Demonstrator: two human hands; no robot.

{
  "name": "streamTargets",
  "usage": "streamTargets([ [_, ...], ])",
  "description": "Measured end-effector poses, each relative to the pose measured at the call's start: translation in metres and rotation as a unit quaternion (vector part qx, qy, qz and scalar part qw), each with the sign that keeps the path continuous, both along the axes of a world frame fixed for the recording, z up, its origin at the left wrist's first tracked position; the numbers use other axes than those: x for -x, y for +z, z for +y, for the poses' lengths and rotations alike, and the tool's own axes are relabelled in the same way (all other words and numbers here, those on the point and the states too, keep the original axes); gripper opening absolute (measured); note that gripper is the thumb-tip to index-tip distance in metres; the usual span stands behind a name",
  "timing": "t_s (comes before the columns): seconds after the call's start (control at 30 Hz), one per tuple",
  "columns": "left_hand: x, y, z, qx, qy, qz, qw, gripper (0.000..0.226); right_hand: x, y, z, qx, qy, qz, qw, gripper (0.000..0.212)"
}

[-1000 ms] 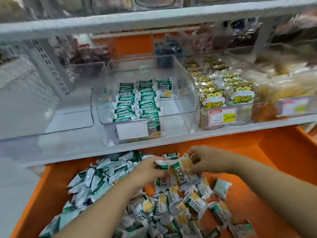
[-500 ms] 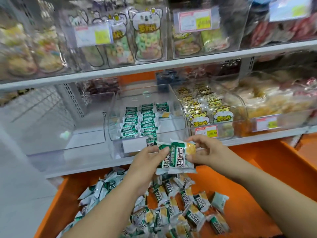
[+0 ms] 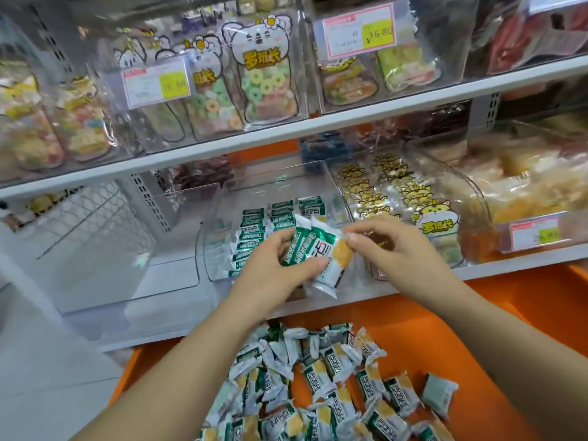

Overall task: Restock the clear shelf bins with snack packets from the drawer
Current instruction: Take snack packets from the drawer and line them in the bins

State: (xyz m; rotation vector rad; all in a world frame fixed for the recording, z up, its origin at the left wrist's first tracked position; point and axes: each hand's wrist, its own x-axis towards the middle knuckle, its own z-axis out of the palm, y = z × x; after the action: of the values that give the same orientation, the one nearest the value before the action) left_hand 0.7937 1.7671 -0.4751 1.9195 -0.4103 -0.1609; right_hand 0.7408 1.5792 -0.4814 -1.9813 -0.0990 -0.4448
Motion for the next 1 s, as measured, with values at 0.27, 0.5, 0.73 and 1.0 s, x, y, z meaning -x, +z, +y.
streamTargets([
  [0.27, -0.085, 0.007, -0.017, -0.065, 0.082, -0.094, 0.99, 0.06, -0.044, -0.025, -0.027, 0.416, -0.043, 0.038, 0.908, 0.053],
  [0.5, -0.146, 0.001, -0.056, -0.095, 0.115, -0.094, 0.984, 0.06, -0.05, -0.026, -0.037, 0.401, 0.001, 0.038, 0.915, 0.054],
  [0.73, -0.175, -0.03, -0.065, -0.186, 0.062, -0.081, 0.977, 0.08, -0.052, -0.029, -0.041, 0.366, 0.004, 0.023, 0.93, 0.048],
  [1.0, -0.189, -0.035, -0.064, -0.32, -0.01, -0.155, 0.935, 0.072, -0.054, -0.033, -0.041, 0.349, 0.002, 0.011, 0.937, 0.048],
])
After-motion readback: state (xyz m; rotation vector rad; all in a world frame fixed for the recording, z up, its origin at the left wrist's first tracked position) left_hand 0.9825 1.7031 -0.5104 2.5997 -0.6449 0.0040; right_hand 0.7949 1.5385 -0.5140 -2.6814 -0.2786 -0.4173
